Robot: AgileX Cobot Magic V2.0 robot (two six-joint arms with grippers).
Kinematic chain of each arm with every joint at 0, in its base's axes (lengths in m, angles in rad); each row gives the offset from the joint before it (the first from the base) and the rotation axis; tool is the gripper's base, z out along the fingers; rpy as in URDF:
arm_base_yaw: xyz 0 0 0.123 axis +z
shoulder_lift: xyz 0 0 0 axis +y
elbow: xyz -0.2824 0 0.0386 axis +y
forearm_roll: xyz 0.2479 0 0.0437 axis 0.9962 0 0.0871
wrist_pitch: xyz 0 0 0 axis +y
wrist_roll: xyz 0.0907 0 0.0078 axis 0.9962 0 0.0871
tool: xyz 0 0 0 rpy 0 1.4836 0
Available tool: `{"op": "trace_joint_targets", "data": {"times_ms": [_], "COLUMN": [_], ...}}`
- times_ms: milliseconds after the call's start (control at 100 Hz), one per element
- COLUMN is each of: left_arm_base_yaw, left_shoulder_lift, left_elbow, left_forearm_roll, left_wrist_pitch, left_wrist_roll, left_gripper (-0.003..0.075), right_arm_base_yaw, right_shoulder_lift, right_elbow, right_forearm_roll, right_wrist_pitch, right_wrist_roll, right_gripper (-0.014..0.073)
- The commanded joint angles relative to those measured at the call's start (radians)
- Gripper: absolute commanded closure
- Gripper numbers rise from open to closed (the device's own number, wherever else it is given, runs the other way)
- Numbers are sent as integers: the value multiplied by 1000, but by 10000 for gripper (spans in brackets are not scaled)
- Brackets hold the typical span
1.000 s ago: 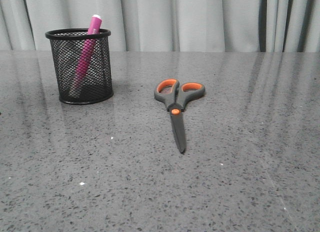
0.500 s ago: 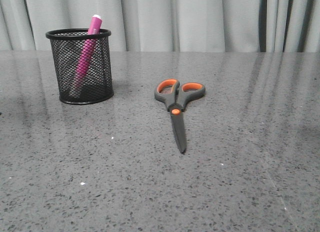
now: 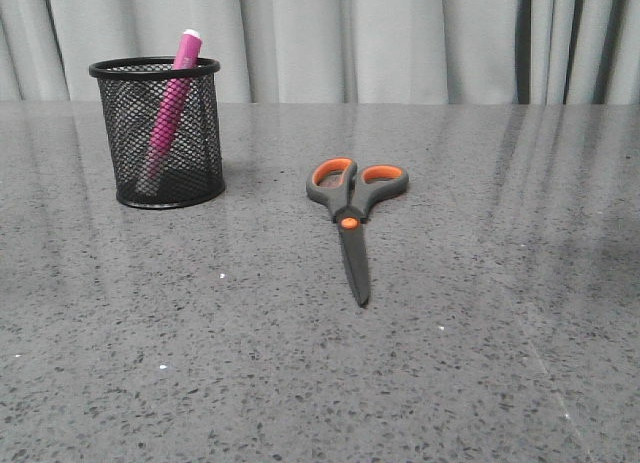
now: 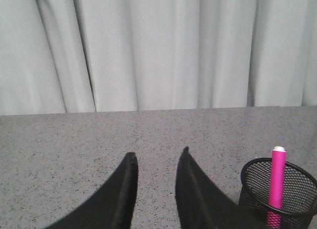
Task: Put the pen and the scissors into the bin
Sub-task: 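Move the right gripper down over the scissors' orange handles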
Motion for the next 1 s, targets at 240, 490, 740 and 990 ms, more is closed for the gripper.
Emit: {"op": "trace_joint_targets", "data": {"times_ms": [240,490,740,990], "left_arm_base_yaw": [3,3,3,3], "left_shoulder_lift": [-21,-21,-21,-21], "left_elbow": [-20,-20,-20,-20], "left_forearm_roll": [-54,-54,-54,-54], "left_wrist_pitch": [-51,-54,-54,-54], "left_wrist_roll": [-11,-11,-11,-11], "left_gripper": [554,554,554,554], "right_arm_base_yaw": [339,581,587,587], "right_shoulder_lift": [178,460,649,686], "right_elbow": [-223,-389,-470,-470], "right_forearm_roll": [-514,-805,-811,-802], "right_wrist_pitch": [23,116,162,85], "right_wrist_roll": [505,763,822,877], "right_gripper": [162,162,162,162]}}
